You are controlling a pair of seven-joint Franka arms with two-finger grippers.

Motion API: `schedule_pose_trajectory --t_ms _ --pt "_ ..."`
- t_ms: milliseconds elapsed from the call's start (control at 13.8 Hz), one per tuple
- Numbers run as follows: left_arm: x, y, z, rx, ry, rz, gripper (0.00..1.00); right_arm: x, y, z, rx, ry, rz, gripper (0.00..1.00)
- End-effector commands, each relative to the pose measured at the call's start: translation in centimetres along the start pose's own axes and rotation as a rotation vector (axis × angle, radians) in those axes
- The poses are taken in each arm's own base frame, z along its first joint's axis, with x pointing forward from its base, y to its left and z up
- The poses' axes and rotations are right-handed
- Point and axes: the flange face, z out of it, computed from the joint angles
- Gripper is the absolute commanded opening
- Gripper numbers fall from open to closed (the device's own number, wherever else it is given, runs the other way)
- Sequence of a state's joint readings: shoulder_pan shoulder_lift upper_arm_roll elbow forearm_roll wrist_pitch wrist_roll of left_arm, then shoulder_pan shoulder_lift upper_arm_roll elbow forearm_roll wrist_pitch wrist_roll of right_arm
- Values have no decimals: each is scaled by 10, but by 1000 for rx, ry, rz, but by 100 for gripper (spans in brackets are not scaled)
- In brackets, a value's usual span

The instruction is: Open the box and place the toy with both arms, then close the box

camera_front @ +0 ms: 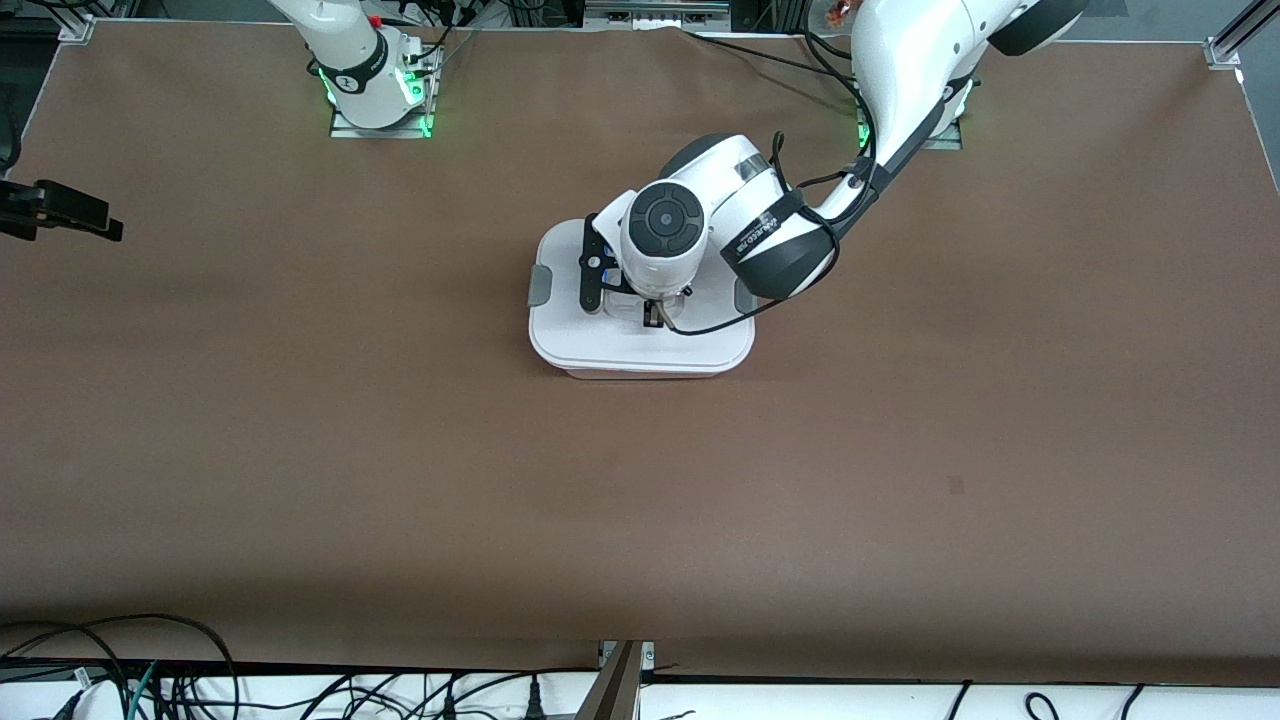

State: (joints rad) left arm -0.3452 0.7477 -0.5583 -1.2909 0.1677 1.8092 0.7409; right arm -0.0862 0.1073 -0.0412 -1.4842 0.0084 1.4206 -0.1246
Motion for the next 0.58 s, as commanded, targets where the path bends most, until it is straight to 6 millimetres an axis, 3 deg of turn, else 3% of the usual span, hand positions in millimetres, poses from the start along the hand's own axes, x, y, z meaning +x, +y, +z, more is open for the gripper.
schedule_pose_trajectory --t_ms 0,508 --pt "-2 -2 15 4 -44 -7 0 -2 -3 -1 22 8 1 100" --pt "-7 1 14 -19 -65 -46 0 2 -10 0 20 12 -10 100"
